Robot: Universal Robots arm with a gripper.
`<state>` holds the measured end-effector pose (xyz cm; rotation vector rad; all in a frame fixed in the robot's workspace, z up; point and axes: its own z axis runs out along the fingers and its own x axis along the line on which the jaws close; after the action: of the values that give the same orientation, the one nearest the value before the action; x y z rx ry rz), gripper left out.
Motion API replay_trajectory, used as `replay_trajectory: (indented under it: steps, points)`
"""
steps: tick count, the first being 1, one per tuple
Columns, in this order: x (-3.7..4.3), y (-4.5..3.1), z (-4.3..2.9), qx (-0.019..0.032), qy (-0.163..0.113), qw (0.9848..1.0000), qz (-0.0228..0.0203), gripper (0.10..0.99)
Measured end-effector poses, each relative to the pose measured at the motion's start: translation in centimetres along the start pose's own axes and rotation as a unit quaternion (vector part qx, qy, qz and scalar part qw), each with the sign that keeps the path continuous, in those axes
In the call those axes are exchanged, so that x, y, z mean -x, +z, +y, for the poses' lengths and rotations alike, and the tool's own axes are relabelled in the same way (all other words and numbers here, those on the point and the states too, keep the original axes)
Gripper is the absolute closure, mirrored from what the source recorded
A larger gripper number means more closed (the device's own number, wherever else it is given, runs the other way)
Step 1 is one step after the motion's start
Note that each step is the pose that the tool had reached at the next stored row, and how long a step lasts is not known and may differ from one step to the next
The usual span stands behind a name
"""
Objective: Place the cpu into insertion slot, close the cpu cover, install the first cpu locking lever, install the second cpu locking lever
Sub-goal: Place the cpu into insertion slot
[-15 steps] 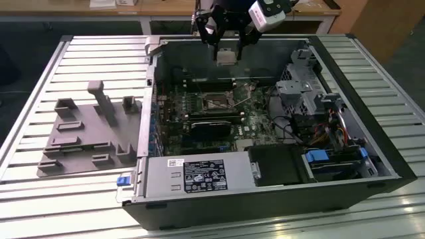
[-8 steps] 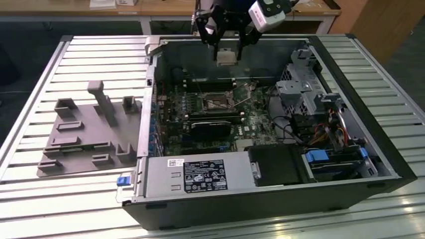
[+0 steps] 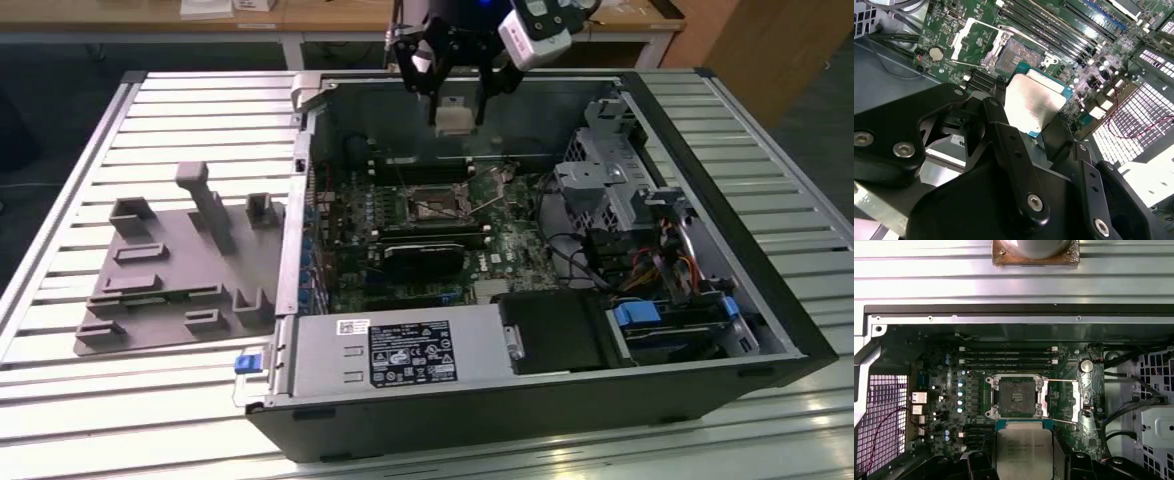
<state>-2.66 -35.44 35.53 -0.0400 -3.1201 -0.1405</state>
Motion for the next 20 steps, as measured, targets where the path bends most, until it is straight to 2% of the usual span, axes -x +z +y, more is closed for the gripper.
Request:
replay_trajectory:
  steps: [11, 15, 20]
  points:
    - [0.00, 1.00, -0.09, 0.0001, 0.004, 1.0000, -0.0008, 0.549]
    - [0.00, 1.39, -0.13, 0.0007, 0.035, 0.9994, -0.0036, 0.549]
    - [0.02, 2.14, -0.19, 0.0014, 0.073, 0.9973, -0.0070, 0.549]
